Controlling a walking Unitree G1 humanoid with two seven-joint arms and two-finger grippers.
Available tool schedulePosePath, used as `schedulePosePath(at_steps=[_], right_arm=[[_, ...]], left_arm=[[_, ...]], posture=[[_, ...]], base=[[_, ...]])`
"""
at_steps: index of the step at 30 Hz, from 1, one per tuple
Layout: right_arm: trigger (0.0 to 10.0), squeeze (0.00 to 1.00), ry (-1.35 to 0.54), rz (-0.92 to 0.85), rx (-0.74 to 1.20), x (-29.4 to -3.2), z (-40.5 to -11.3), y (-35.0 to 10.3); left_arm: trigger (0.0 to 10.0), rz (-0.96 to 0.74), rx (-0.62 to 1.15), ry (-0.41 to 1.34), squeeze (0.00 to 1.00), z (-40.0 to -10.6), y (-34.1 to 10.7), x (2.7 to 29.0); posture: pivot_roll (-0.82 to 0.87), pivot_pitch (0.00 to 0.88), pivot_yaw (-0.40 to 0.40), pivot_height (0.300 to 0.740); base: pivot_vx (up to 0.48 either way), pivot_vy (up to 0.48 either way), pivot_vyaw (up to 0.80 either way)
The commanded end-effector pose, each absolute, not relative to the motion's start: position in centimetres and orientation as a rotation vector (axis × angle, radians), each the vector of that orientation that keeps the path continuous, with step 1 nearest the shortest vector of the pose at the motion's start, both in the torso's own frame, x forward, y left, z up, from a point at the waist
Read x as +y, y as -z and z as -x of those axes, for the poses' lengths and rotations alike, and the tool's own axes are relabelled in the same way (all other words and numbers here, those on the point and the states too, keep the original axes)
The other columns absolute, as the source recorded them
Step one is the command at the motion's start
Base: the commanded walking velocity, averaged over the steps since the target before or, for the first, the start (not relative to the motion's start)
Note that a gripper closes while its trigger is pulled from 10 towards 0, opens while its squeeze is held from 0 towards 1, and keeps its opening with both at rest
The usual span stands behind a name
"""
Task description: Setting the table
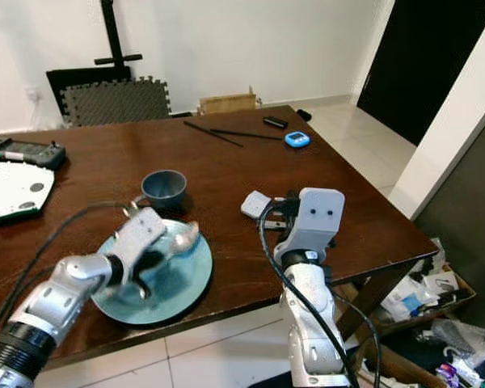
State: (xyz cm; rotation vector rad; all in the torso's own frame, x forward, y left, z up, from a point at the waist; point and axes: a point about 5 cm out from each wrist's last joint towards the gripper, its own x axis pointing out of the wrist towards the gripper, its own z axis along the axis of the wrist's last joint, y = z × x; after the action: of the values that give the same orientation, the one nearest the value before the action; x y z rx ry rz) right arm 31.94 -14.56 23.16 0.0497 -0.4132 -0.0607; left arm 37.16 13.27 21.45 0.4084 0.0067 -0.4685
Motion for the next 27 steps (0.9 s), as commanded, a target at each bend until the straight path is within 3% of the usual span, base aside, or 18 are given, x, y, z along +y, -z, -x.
schedulePosePath(at_steps=[1, 8, 11, 14, 21, 26, 27], right_arm=[[10.0, 0.0, 0.075, -0.047, -0.413, -14.8, -31.7, -23.1], [10.0, 0.0, 0.076, -0.05, -0.434, -15.0, -31.9, -23.8], [10.0, 0.0, 0.071, -0.055, -0.456, -15.0, -31.9, -24.5], [10.0, 0.0, 0.062, -0.062, -0.48, -14.9, -32.0, -25.3], [10.0, 0.0, 0.055, -0.064, -0.49, -14.8, -32.1, -25.6], [10.0, 0.0, 0.052, -0.061, -0.49, -14.7, -32.1, -25.6], [10.0, 0.0, 0.052, -0.059, -0.489, -14.8, -32.0, -25.6]], left_arm=[[10.0, -0.346, -0.135, 0.373, 0.0, -37.1, -24.1, 13.8], [10.0, -0.261, -0.4, 0.137, 0.0, -35.5, -28.4, 15.5], [10.0, -0.457, -0.628, -0.096, 0.0, -33.6, -31.3, 16.9], [10.0, -0.573, -0.77, -0.197, 0.0, -32.1, -33.3, 16.9], [10.0, -0.533, -0.798, -0.239, 0.0, -31.8, -33.9, 16.7], [10.0, -0.447, -0.596, -0.176, 0.0, -33.2, -31.1, 17.1], [10.0, -0.356, -0.559, -0.175, 0.0, -33.2, -30.7, 17.5]], posture=[[0.04, 0.108, 0.073, 0.74], [0.03, 0.102, 0.067, 0.74], [0.04, 0.099, 0.057, 0.74], [0.04, 0.097, 0.05, 0.74], [0.04, 0.087, 0.047, 0.74], [0.02, 0.088, 0.054, 0.74], [0.03, 0.089, 0.053, 0.74]], base=[[0.0, 0.0, 0.0], [0.0, 0.0, 0.0], [0.0, 0.0, 0.0], [0.0, 0.0, 0.0], [0.0, 0.0, 0.0], [0.0, 0.0, 0.0], [0.0, 0.0, 0.0]])
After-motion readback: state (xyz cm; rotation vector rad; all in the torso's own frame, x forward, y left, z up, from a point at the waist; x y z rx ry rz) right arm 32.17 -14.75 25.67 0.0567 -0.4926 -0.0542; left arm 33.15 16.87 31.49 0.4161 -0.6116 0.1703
